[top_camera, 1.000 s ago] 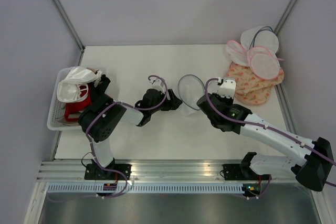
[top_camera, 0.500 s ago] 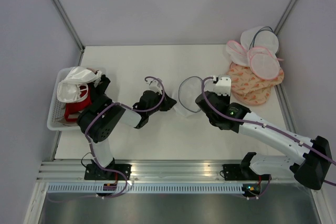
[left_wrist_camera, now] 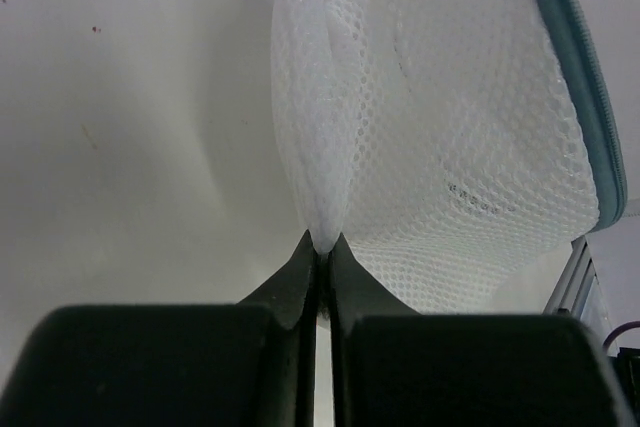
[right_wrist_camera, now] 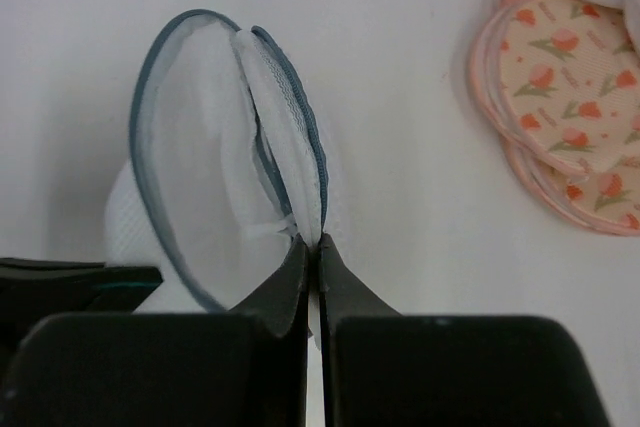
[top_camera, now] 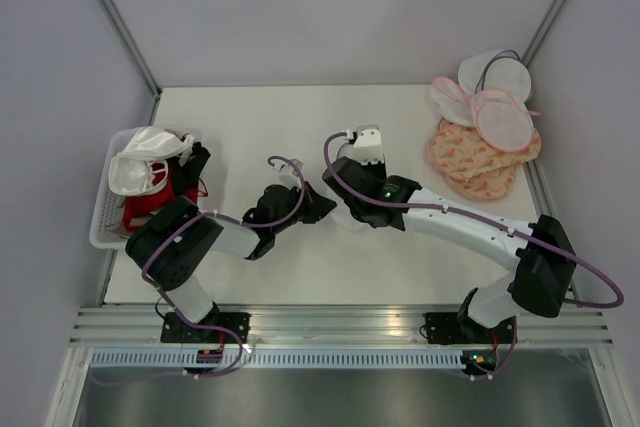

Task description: Unzip the laundry bag and remove the bra

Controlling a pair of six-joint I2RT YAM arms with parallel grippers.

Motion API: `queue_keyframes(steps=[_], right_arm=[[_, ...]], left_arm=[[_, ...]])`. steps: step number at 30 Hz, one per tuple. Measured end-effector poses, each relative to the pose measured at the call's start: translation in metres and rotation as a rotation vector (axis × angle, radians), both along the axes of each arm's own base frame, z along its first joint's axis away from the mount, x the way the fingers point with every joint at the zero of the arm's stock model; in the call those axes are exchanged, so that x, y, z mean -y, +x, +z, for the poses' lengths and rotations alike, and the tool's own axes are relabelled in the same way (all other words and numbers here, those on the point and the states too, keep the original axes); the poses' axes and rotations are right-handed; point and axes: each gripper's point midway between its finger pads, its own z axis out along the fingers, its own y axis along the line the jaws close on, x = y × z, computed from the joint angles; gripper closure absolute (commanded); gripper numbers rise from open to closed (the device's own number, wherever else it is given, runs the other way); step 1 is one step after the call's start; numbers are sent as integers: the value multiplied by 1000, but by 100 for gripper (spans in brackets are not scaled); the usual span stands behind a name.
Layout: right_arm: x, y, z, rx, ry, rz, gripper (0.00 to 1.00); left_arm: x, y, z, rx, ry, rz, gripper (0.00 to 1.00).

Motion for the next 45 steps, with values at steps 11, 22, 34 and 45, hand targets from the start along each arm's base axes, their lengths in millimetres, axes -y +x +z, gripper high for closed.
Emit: queue_keyframes(steps=[11, 22, 34, 45], right_arm=[[-100, -30, -19, -144, 195, 399, 20], [-65, -53, 6, -95, 366, 452, 2], [-28, -41, 11, -104, 342, 209, 2], [-58, -53, -28, -221, 426, 241, 2]], left_arm=[[-6, -7, -10, -37, 5, 16, 98], [-9, -13, -16, -59, 2, 23, 98], [-12, -18, -19, -73, -17, 30, 98], [-11, -24, -17, -75, -18, 20, 98]])
